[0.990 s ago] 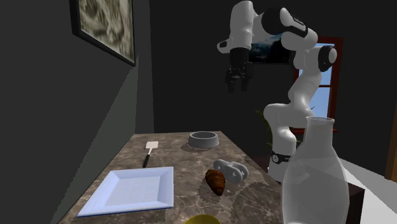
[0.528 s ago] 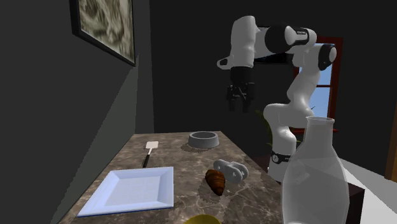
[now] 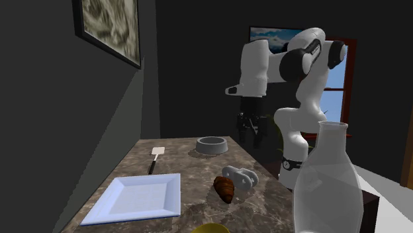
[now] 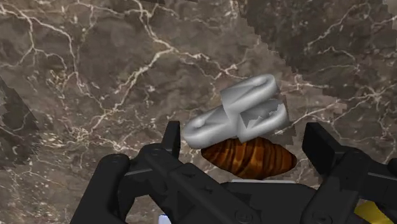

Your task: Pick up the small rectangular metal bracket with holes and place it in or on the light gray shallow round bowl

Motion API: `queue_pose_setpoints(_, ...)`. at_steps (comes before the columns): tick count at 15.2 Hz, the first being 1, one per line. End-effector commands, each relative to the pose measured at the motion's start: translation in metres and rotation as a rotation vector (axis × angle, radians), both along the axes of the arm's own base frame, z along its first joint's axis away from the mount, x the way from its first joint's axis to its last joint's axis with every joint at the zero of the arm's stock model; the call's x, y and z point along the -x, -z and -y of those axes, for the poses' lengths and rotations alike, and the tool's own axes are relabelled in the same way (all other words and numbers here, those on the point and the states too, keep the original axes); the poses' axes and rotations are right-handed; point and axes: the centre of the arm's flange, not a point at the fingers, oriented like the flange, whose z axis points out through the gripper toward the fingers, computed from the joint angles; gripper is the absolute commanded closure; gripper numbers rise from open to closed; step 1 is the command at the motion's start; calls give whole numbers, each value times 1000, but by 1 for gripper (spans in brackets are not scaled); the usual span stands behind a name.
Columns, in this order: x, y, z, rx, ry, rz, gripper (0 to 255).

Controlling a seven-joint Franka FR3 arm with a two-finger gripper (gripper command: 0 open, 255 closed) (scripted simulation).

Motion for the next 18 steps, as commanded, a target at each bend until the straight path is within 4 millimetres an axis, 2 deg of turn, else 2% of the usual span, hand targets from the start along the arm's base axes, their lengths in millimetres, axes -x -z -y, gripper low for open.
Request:
queue_pose_setpoints(1,-6,25,-12,6,7,-4,0)
queue_pose_setpoints(4,-15,55,-27,14,16,-11,0)
queue_pose_setpoints(11,-17,92,-28,14,16,-11,0)
queue_pose_setpoints(18,-17,95,-28,14,16,-11,0)
